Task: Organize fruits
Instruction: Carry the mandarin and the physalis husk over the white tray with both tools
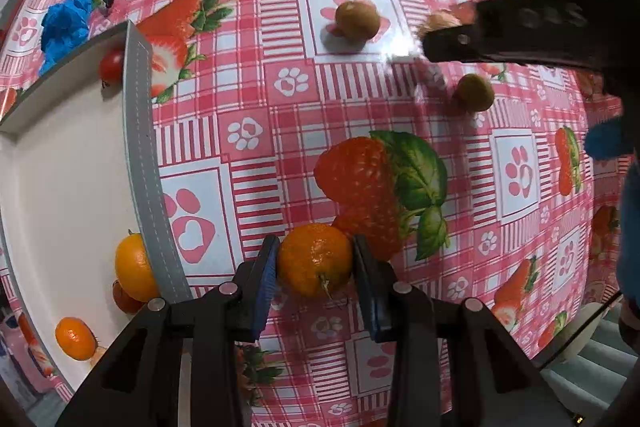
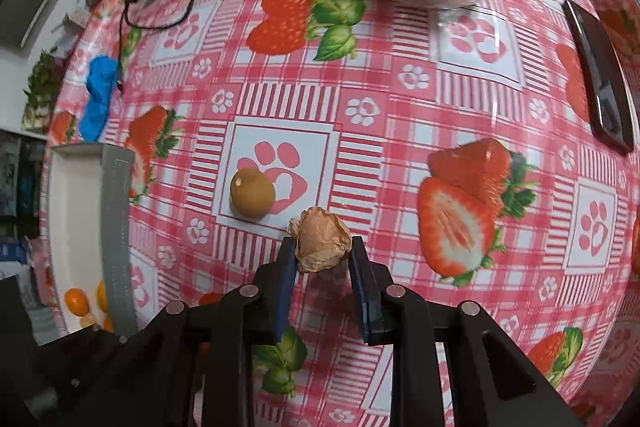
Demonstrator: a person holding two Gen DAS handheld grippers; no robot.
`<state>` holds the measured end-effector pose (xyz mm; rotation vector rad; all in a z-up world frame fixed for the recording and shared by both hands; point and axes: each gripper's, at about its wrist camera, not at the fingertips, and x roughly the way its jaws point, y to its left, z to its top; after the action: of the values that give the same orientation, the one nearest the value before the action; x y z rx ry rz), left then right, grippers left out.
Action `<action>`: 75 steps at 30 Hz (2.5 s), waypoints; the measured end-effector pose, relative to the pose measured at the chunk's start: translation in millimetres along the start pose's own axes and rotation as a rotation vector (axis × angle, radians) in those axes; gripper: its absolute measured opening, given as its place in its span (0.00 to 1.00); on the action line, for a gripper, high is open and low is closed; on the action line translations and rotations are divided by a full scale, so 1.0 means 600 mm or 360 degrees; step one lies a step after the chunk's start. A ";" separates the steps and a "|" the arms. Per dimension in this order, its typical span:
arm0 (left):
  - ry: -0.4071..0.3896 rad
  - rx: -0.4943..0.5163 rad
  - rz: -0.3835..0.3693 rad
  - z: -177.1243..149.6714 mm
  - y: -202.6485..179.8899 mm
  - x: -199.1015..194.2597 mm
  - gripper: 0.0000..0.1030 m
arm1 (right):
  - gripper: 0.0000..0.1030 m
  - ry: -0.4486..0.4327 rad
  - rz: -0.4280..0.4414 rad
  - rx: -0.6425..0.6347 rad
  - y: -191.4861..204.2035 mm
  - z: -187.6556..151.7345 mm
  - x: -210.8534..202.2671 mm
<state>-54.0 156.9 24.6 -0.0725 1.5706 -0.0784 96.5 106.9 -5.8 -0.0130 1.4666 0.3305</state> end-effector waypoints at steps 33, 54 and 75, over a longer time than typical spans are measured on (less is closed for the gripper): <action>-0.0227 -0.0155 0.0049 -0.106 0.174 -0.184 0.39 | 0.27 -0.0045 0.0070 -0.0148 0.169 -0.128 -0.139; -0.0267 -0.0308 0.0051 -0.146 0.287 -0.202 0.39 | 0.27 -0.0027 0.0066 -0.0373 0.318 -0.110 -0.132; -0.0241 -0.0336 0.0082 -0.157 0.340 -0.195 0.39 | 0.27 0.0013 0.0077 -0.0455 0.374 -0.109 -0.114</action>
<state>-147.6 371.4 121.6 -0.1991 1.4238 0.1309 -22.5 293.2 96.4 -0.2092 1.4188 0.5778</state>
